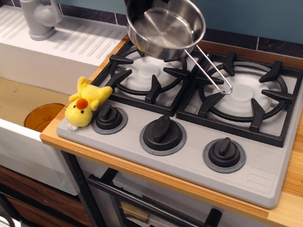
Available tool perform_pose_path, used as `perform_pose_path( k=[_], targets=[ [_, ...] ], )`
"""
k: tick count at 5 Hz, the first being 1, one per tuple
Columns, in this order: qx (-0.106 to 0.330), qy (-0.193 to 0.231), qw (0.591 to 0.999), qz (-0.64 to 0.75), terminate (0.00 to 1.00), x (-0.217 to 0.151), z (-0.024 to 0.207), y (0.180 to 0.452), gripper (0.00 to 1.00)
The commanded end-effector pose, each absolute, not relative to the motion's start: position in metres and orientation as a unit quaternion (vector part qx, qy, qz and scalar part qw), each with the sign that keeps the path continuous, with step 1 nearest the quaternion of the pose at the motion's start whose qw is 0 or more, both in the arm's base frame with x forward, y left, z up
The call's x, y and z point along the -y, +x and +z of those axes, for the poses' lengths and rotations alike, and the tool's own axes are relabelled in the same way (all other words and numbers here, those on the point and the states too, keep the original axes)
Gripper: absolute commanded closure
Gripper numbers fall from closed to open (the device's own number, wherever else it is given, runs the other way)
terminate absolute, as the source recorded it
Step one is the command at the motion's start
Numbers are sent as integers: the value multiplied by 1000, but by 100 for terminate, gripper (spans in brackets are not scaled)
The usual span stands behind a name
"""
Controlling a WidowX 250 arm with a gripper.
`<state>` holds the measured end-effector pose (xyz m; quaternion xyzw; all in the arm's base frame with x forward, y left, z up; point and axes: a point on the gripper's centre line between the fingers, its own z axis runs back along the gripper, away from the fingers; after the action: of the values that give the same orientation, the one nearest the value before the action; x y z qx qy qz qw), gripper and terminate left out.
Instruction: Put pan on stove and put stuffedduck in pan
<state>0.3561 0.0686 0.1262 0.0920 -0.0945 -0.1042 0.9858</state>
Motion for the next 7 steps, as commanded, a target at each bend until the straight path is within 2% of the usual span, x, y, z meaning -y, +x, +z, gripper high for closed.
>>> perform_pose_path(
  k=[1,5,6,7],
  targets=[
    [127,88,982,-106,0,-88,114,370,100],
    [158,62,980,-102,0,-105,57,371,100],
    [157,67,980,-106,0,-109,57,367,0],
    [149,65,980,-117,0,-112,68,360,0]
  ],
)
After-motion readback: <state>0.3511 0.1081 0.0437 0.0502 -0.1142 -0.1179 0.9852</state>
